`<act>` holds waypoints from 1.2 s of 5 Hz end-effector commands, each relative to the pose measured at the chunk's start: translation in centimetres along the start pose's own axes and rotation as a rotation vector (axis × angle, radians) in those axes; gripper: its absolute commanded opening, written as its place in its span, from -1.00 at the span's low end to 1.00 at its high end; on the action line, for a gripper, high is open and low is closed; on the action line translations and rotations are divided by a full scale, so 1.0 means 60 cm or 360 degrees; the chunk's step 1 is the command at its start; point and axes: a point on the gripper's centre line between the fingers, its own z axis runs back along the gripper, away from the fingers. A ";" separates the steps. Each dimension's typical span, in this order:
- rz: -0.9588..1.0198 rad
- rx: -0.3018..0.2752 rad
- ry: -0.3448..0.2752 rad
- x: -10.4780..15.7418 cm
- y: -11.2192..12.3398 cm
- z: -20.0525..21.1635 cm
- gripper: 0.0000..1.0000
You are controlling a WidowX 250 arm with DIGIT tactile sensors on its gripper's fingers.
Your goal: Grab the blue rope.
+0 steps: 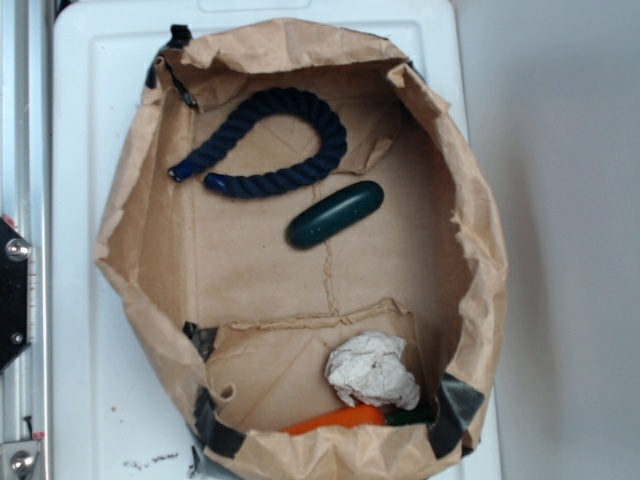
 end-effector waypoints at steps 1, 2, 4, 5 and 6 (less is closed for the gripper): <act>0.0000 0.0000 0.0000 0.000 0.000 0.000 1.00; 0.0061 0.0077 -0.0038 0.081 0.010 -0.028 1.00; -0.0039 0.0068 -0.0136 0.241 0.025 -0.097 1.00; -0.0144 0.0124 -0.0288 0.285 0.061 -0.146 1.00; -0.0117 0.0136 -0.0288 0.295 0.100 -0.177 1.00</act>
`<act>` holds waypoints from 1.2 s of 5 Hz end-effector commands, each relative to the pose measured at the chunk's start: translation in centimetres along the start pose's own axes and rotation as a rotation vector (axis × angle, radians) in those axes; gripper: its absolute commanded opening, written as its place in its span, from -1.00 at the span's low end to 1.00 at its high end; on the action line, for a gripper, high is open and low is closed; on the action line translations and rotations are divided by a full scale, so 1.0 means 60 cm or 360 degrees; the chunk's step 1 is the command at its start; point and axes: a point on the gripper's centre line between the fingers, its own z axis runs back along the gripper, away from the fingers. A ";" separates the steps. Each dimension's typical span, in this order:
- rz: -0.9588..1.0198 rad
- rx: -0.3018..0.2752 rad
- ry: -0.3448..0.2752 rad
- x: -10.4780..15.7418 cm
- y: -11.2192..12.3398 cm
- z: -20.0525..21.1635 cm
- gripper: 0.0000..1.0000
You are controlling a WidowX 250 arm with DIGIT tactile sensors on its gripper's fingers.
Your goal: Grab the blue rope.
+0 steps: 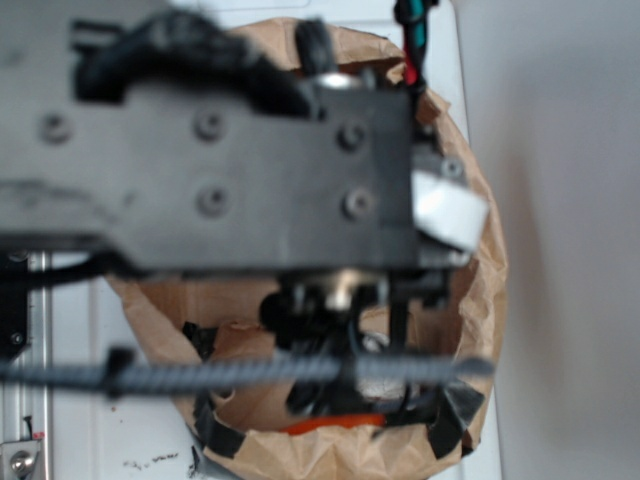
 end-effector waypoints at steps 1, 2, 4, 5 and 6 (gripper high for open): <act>0.0040 0.0035 -0.0057 0.015 0.044 -0.020 1.00; 0.0040 0.0035 -0.0057 0.015 0.044 -0.020 1.00; 0.0040 0.0035 -0.0057 0.015 0.044 -0.020 1.00; 0.0055 0.0074 -0.0077 0.000 0.067 -0.050 1.00; 0.0010 0.0077 -0.0092 -0.016 0.092 -0.064 1.00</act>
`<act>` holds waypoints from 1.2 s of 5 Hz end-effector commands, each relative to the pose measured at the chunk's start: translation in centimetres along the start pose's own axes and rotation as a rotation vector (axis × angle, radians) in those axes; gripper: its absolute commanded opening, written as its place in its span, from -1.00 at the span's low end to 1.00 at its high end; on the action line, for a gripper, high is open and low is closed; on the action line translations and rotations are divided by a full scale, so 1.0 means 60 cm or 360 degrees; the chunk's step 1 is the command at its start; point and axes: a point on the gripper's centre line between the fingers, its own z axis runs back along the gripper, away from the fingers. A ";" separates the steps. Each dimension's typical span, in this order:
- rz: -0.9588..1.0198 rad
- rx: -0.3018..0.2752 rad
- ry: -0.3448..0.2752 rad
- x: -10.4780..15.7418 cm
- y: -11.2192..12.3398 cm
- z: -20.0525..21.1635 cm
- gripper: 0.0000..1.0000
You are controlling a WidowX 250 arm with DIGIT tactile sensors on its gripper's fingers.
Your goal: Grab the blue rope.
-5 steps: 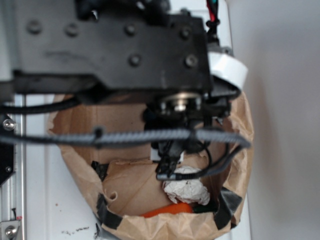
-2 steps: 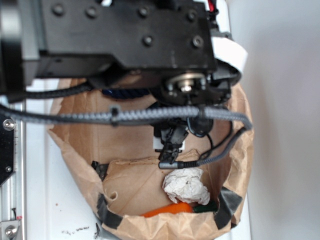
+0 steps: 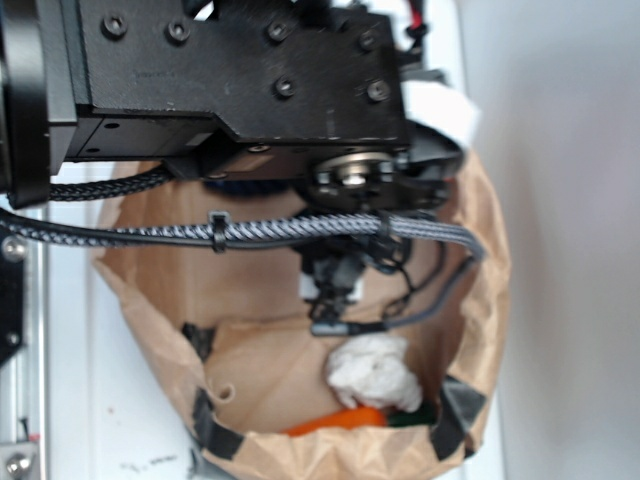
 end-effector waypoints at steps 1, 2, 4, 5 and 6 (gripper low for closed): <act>-0.0042 0.0054 -0.0071 -0.011 0.047 -0.006 1.00; -0.0038 0.0101 -0.0069 -0.019 0.055 -0.028 1.00; 0.0007 0.0086 0.0005 -0.059 0.051 -0.040 1.00; 0.0005 0.0101 -0.0011 -0.066 0.040 -0.069 1.00; 0.0001 0.0124 0.0011 -0.071 0.037 -0.092 1.00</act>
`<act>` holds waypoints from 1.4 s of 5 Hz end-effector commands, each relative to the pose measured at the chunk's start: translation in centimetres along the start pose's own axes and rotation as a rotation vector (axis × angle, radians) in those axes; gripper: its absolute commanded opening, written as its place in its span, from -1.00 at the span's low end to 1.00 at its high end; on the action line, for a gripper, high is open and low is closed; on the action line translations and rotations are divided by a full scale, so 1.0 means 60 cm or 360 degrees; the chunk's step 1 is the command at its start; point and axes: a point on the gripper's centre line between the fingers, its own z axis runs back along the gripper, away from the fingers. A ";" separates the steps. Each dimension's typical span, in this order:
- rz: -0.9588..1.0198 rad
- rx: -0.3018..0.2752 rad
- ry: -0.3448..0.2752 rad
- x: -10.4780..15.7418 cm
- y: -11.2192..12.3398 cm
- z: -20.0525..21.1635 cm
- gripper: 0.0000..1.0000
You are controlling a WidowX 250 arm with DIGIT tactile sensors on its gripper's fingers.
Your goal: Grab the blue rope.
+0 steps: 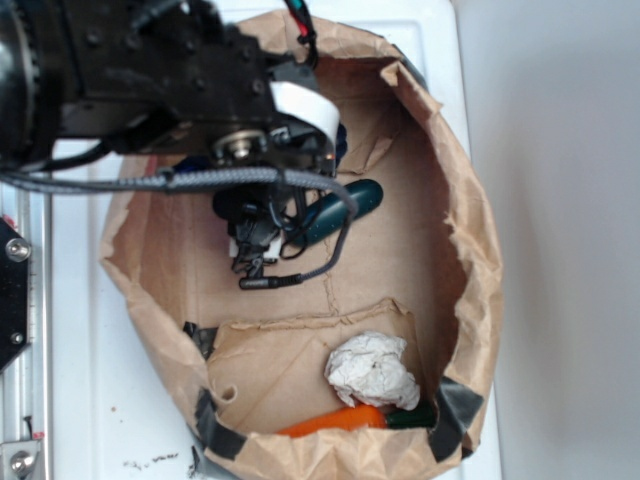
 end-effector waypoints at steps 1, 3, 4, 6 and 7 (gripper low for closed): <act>0.0021 0.0053 -0.0032 0.018 0.003 -0.013 1.00; 0.0034 0.0098 -0.0060 0.033 -0.006 -0.036 1.00; -0.0022 0.0120 -0.0088 0.022 -0.014 -0.057 1.00; -0.0133 0.0078 -0.0135 -0.009 -0.032 -0.048 1.00; -0.0111 0.0064 -0.0124 -0.010 -0.034 -0.047 -1.00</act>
